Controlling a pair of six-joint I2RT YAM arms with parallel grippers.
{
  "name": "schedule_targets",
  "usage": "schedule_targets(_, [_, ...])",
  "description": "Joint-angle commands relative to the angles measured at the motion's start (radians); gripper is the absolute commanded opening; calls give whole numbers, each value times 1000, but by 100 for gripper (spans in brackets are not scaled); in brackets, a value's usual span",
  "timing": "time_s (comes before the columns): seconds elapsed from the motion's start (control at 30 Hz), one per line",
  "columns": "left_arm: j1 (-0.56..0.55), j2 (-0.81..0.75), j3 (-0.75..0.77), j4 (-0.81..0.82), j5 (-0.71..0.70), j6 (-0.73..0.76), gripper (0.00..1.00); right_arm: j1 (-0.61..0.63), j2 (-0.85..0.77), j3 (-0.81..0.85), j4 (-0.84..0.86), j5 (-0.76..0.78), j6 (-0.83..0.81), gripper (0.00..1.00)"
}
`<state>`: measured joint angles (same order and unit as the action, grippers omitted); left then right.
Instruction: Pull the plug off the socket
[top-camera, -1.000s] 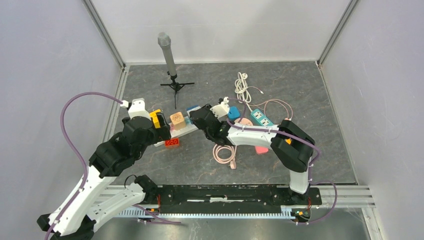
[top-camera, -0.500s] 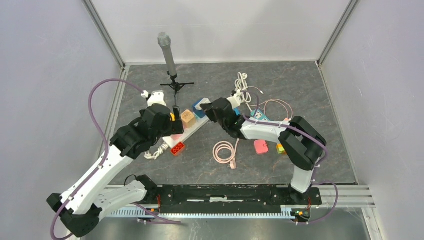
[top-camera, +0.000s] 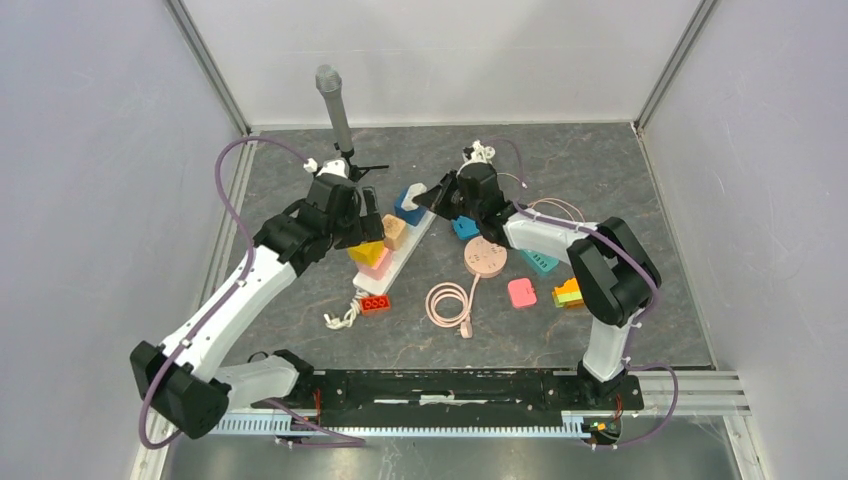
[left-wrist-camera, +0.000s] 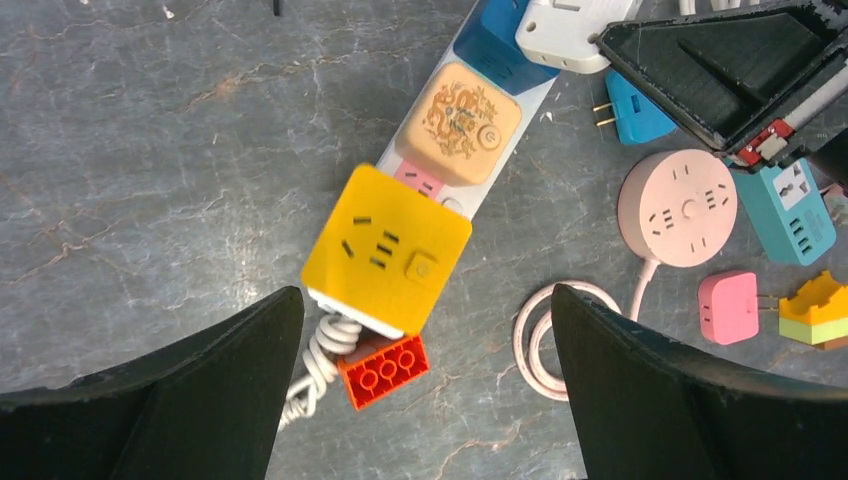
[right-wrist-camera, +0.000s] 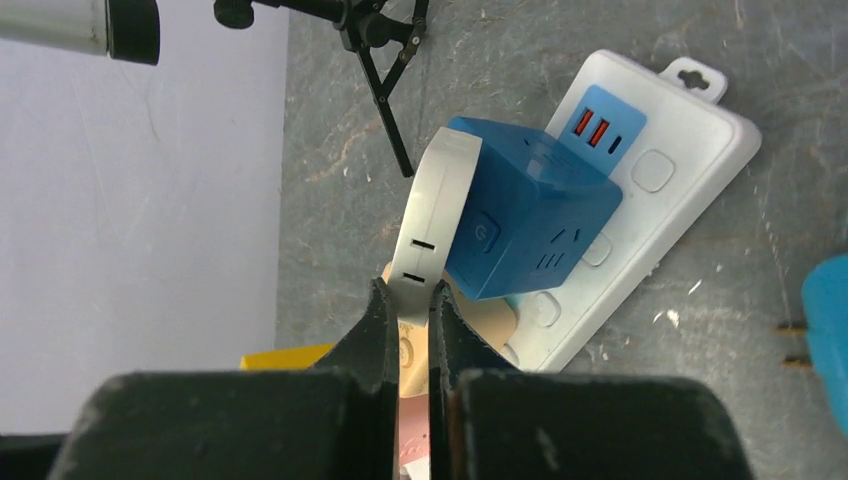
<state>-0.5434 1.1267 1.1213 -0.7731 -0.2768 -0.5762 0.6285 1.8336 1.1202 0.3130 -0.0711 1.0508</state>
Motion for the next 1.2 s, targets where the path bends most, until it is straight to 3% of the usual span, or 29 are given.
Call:
schedule_targets(0.0, [40, 72, 68, 98, 102, -16, 100, -38, 57, 94, -129, -163, -314, 4])
schedule_targets(0.23, [104, 251, 174, 178, 188, 3, 98, -44, 30, 102, -154, -72, -428, 49])
schedule_targets(0.47, [115, 384, 223, 249, 158, 44, 85, -46, 37, 95, -26, -95, -346, 59])
schedule_targets(0.63, [115, 376, 174, 336, 123, 34, 79, -46, 73, 76, 71, -154, -210, 64])
schedule_targets(0.77, [120, 396, 157, 343, 152, 39, 76, -46, 74, 45, 147, -215, -152, 60])
schedule_targets(0.83, [119, 395, 136, 338, 164, 29, 73, -47, 78, 31, 179, -250, -138, 52])
schedule_targets(0.97, [120, 356, 65, 357, 168, 10, 72, -49, 76, 1, 199, -281, -142, 24])
schedule_targets(1.17, [130, 325, 31, 356, 179, -17, 72, -49, 53, -23, 202, -340, -201, 11])
